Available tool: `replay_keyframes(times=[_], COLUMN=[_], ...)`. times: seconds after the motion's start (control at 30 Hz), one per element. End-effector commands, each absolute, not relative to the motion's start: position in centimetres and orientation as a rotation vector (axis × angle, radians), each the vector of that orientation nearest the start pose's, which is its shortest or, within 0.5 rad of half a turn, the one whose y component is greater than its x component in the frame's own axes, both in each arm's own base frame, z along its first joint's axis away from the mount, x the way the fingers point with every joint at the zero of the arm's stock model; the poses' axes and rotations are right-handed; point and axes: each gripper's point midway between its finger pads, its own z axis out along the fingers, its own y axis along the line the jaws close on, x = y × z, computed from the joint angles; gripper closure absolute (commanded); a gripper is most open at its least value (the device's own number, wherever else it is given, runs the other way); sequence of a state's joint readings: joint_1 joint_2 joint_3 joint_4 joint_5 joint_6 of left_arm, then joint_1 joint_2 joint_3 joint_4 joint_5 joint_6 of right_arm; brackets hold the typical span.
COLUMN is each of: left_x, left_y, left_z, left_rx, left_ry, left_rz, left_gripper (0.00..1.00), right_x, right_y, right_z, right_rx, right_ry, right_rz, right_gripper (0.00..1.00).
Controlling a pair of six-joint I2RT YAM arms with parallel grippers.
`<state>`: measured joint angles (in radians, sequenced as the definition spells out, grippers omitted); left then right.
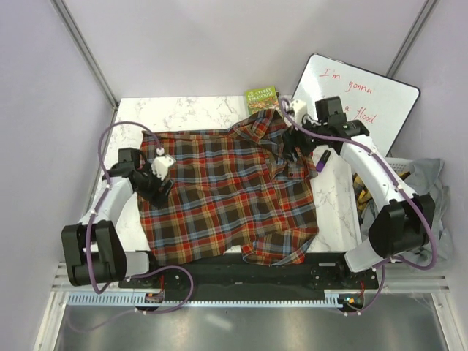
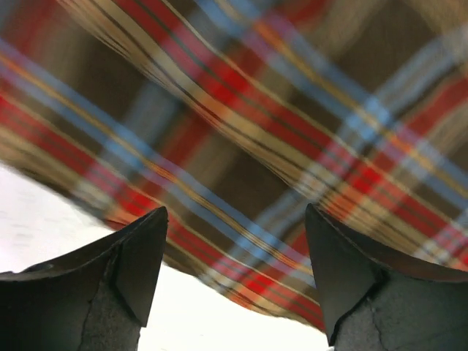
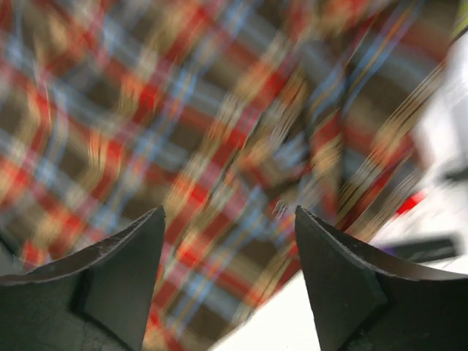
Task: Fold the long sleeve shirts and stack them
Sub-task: Flatten the shirt out
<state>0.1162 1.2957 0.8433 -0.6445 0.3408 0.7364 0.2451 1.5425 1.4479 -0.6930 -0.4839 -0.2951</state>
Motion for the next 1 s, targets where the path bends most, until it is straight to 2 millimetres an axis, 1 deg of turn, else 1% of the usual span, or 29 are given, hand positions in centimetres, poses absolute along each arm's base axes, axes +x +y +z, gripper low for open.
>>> replay_keyframes(times=[0.0,0.03,0.07,0.1,0.13,0.17,0.2,0.23,0.27,0.3,0.33,0.37,0.4,0.43,0.47,0.5,0.53,0.57,0.6,0.63,0.67,0.7,0.77,0.8,0.83,0.87,0.97], left_x=[24.2,24.1,23.9,24.4,24.5,24.9,25.8,26.1,26.6,27.3,29.0,29.5,30.4,32.3,32.7,33.1,33.1,33.2,32.9,32.1,31.4,31.2,29.6,29.2,28.2,27.8,26.5], left_y=[1.4,1.7,2.1,3.0,3.5,4.2,5.2,6.2,7.0,8.0,9.5,10.3,11.1,12.2,12.6,12.2,11.6,10.7,10.0,9.1,8.5,7.9,6.8,6.4,5.9,5.6,5.4], left_z=[4.0,3.6,3.0,2.7,1.9,1.6,1.5,0.9,0.8,0.7,1.5,0.7,0.9,2.2,2.0,2.5,3.1,4.0,4.4,4.2,4.3,5.4,5.0,5.3,4.7,4.6,3.4], left_rx=[1.041,1.068,1.078,1.079,1.106,1.11,1.101,1.112,1.106,1.095,1.058,1.043,1.02,0.972,0.965,0.962,0.97,0.973,0.988,1.008,1.012,0.997,0.986,0.976,0.982,0.98,0.977], left_ry=[2.557,2.566,2.588,2.598,2.621,2.63,2.629,2.65,2.656,2.663,2.645,2.672,2.677,2.654,2.668,2.649,2.64,2.599,2.582,2.583,2.583,2.543,2.553,2.543,2.555,2.553,2.59], left_rz=[-0.131,-0.114,-0.101,-0.032,-0.011,0.027,0.098,0.121,0.149,0.192,0.245,0.242,0.259,0.296,0.288,0.245,0.208,0.177,0.153,0.123,0.102,0.086,0.019,0.004,-0.029,-0.042,-0.068], left_gripper=[0.23,0.24,0.24,0.25,0.25,0.26,0.28,0.28,0.29,0.29,0.29,0.3,0.31,0.32,0.32,0.31,0.3,0.29,0.27,0.26,0.26,0.25,0.24,0.24,0.24,0.24,0.23], right_x=[29.5,28.8,27.6,27.6,27.2,26.7,26.6,26.4,25.9,25.6,25.2,24.7,24.4,24.1,23.5,23.3,22.7,22.5,22.4,21.9,22.0,21.9,21.7,21.7,21.3,21.2,20.6], right_y=[15.5,15.5,15.8,15.5,15.4,15.4,15.3,15.1,15.0,14.9,15.1,15.0,15.1,15.2,15.5,15.7,16.0,16.3,16.5,17.0,17.3,17.7,18.9,19.3,19.8,20.0,19.8], right_z=[15.0,14.2,12.8,12.1,11.3,10.4,9.8,9.2,8.7,8.2,8.0,7.5,7.3,7.1,6.8,6.7,6.4,6.3,6.1,5.8,5.6,5.7,6.2,6.7,6.9,6.8,5.5], right_rx=[-1.082,-1.117,-1.168,-1.204,-1.234,-1.27,-1.303,-1.324,-1.35,-1.371,-1.406,-1.422,-1.437,-1.448,-1.482,-1.497,-1.531,-1.549,-1.555,-1.581,-1.58,-1.585,-1.591,-1.592,-1.611,-1.624,-1.669], right_ry=[2.368,2.378,2.405,2.402,2.413,2.426,2.426,2.435,2.443,2.452,2.442,2.448,2.444,2.446,2.44,2.437,2.433,2.424,2.42,2.409,2.4,2.383,2.343,2.321,2.301,2.294,2.318], right_rz=[0.593,0.584,0.581,0.54,0.53,0.517,0.497,0.49,0.481,0.474,0.472,0.47,0.468,0.461,0.466,0.464,0.463,0.461,0.459,0.463,0.449,0.448,0.483,0.5,0.514,0.499,0.474], right_gripper=[0.26,0.27,0.29,0.3,0.3,0.35,0.36,0.36,0.38,0.39,0.39,0.4,0.41,0.41,0.41,0.41,0.41,0.41,0.41,0.42,0.43,0.43,0.43,0.43,0.43,0.43,0.44])
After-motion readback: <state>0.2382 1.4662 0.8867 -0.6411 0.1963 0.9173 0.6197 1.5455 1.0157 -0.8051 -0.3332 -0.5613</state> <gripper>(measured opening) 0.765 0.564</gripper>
